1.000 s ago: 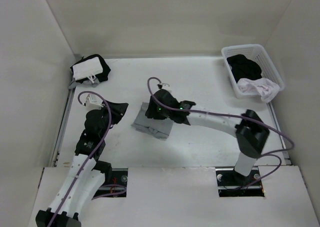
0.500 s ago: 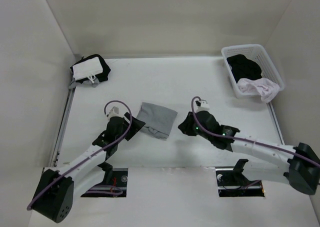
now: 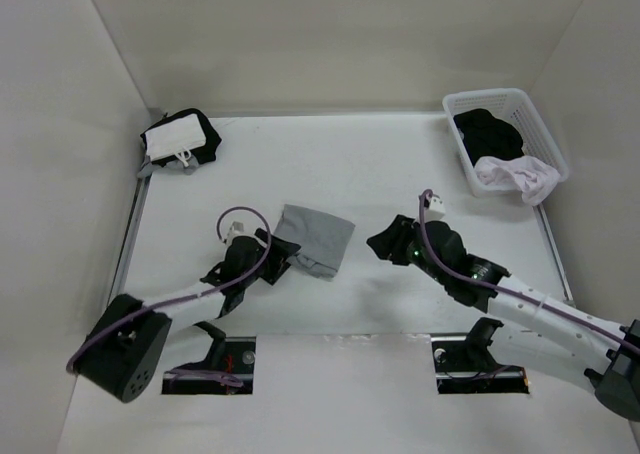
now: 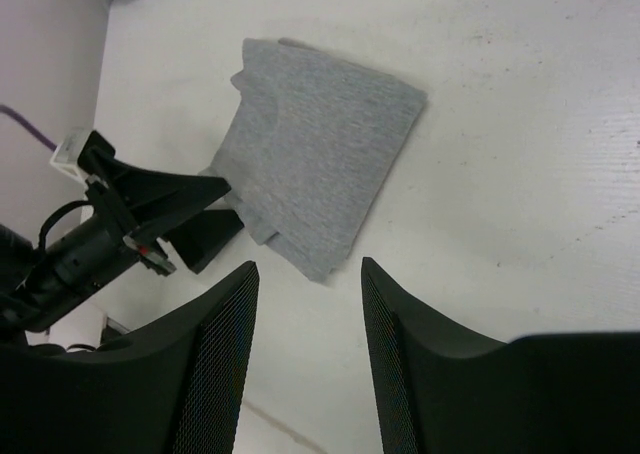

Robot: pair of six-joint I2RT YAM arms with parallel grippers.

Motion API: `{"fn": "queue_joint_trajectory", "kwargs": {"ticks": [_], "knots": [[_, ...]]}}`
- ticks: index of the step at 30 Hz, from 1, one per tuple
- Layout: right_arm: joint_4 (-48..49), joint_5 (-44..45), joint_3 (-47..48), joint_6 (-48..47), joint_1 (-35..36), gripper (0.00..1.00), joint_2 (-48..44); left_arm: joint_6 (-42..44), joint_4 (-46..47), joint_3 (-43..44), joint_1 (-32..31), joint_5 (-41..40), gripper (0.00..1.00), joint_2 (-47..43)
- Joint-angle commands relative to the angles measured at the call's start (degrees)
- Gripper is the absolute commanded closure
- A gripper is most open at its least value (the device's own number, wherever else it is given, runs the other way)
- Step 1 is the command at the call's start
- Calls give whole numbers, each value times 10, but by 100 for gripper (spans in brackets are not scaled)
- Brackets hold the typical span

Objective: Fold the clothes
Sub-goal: Fold the tank top

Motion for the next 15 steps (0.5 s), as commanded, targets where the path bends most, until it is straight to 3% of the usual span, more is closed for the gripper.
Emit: {"fn": "queue_joint_trajectory", "kwargs": {"ticks": [1, 5, 6, 10, 15], "knots": [[10, -2, 14, -5, 12, 50, 6, -32, 51, 26, -22, -20, 39, 100], [12, 1, 23, -1, 23, 50, 2, -54, 117, 59, -28, -53, 61, 183], [11, 1, 25, 1, 26, 50, -1, -48, 140, 76, -20, -57, 73, 203], [9, 2, 26, 5, 32, 51, -15, 17, 156, 173, 23, -39, 93, 268], [14, 3, 13, 9, 26, 51, -37, 84, 104, 376, 79, 16, 100, 372]]}}
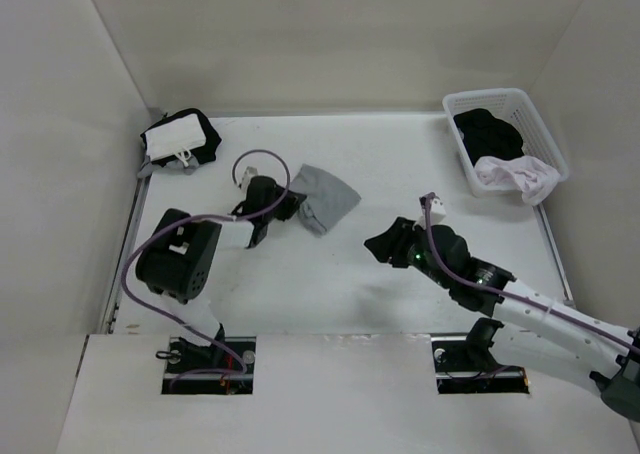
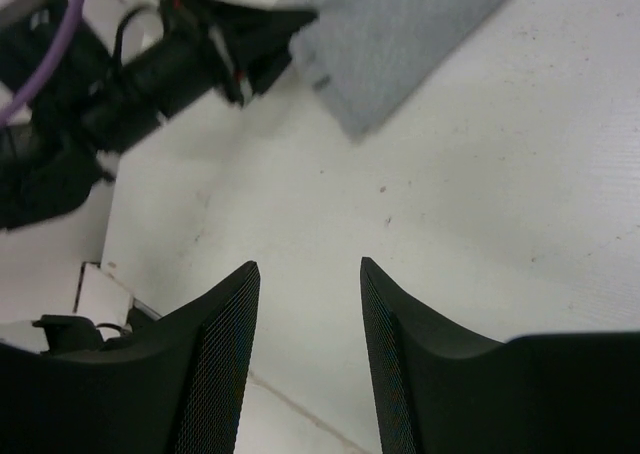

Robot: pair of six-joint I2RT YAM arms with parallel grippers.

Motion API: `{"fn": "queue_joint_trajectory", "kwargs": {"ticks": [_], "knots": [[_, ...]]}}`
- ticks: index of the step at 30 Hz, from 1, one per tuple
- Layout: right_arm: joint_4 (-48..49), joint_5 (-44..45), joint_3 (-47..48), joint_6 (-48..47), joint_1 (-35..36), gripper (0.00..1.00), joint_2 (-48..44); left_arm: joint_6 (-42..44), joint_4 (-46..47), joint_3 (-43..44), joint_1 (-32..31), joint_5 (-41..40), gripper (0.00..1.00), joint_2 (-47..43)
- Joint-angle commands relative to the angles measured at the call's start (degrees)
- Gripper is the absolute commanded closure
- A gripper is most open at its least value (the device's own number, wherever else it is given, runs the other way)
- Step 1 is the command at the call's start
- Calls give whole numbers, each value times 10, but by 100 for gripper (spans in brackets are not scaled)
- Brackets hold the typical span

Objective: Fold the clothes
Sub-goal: Fold the tank top, then neatly place the folded tank top to the corner

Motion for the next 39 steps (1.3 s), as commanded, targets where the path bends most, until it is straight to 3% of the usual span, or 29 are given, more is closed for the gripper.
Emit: {"fn": "queue_joint_trajectory", "kwargs": {"ticks": [1, 7, 11, 14, 18, 23, 26, 34, 39], "knots": [[14, 2, 10, 4, -7, 51, -20, 69, -5, 165, 46, 47, 100, 59], [15, -26, 2, -8, -54, 50, -19, 108, -140, 479, 146, 171, 100, 200], [26, -53, -2, -19, -84, 50, -2, 171, -221, 613, 219, 173, 100, 202], [39, -73, -1, -26, -97, 50, 8, 203, -264, 655, 285, 176, 100, 193], [44, -93, 10, -41, -103, 50, 23, 201, -220, 586, 376, 175, 97, 180], [36, -102, 17, -54, -99, 50, 22, 113, -142, 449, 454, 106, 63, 174], [38, -108, 14, -55, -99, 49, 16, 65, -108, 385, 479, 100, 53, 165], [51, -106, 12, -50, -90, 43, 23, 4, -85, 203, 469, 1, 49, 41], [59, -90, 4, -49, -83, 40, 33, 6, -81, 104, 354, -44, 49, -55]]}}
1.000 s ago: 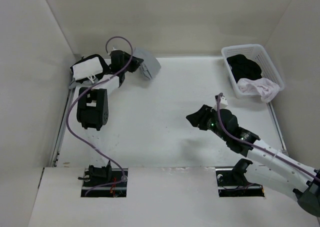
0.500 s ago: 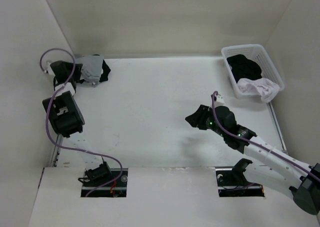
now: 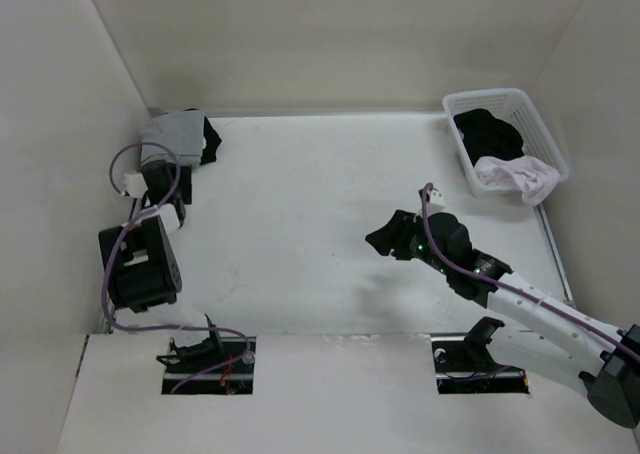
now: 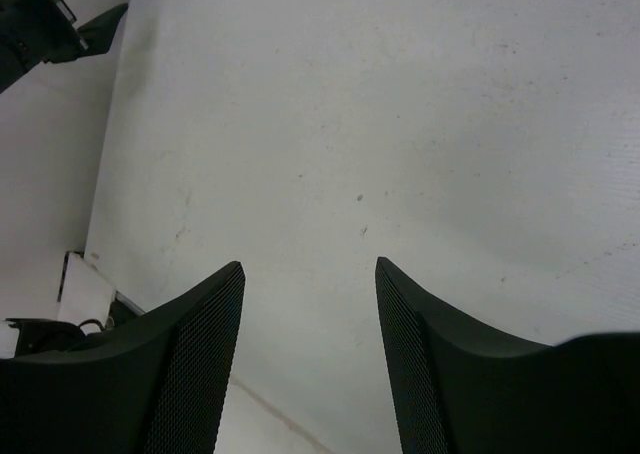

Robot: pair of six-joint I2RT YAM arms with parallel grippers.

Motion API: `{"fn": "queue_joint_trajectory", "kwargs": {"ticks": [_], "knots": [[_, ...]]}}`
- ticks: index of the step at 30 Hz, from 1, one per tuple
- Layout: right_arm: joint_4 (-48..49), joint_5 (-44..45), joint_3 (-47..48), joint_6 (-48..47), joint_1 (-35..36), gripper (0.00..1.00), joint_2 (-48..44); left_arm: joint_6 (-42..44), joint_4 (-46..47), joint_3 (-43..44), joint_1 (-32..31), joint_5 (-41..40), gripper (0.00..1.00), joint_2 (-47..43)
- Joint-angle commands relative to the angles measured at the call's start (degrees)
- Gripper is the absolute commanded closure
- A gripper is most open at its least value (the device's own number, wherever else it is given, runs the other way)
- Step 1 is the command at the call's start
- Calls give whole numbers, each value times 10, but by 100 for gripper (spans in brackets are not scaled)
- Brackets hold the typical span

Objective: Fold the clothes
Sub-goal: Neatly place the folded tank top to the corner

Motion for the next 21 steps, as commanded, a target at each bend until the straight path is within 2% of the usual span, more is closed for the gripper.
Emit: {"fn": "queue_joint_trajectory", "kwargs": {"ticks": [1, 4, 6, 9, 10, 13, 16, 19, 20, 21], "knots": [[36, 18, 3, -4, 8, 40, 7, -8, 43, -53, -93, -57, 49, -88], [34, 41, -8, -4, 21, 40, 0, 30, 42, -93, -161, -80, 47, -152], [27, 64, -15, -3, 24, 40, -7, 72, 34, -104, -210, -64, 44, -187], [20, 105, -31, 1, 24, 48, -19, 132, 3, -111, -292, -27, 39, -233], [16, 117, -37, 4, 24, 54, -22, 138, -12, -113, -327, -14, 37, -243], [7, 140, -48, 16, 24, 82, -26, 145, -35, -113, -427, 20, 37, -258], [-15, 160, -52, 32, 14, 96, -28, 163, -22, -124, -532, 14, 37, -262], [-30, 179, -57, 39, 13, 97, -37, 185, -2, -136, -609, -9, 40, -239], [-34, 186, -61, 43, 13, 96, -43, 188, 0, -139, -626, -18, 40, -228], [-37, 195, -66, 48, 14, 90, -49, 189, 4, -142, -638, -23, 37, -217]]}}
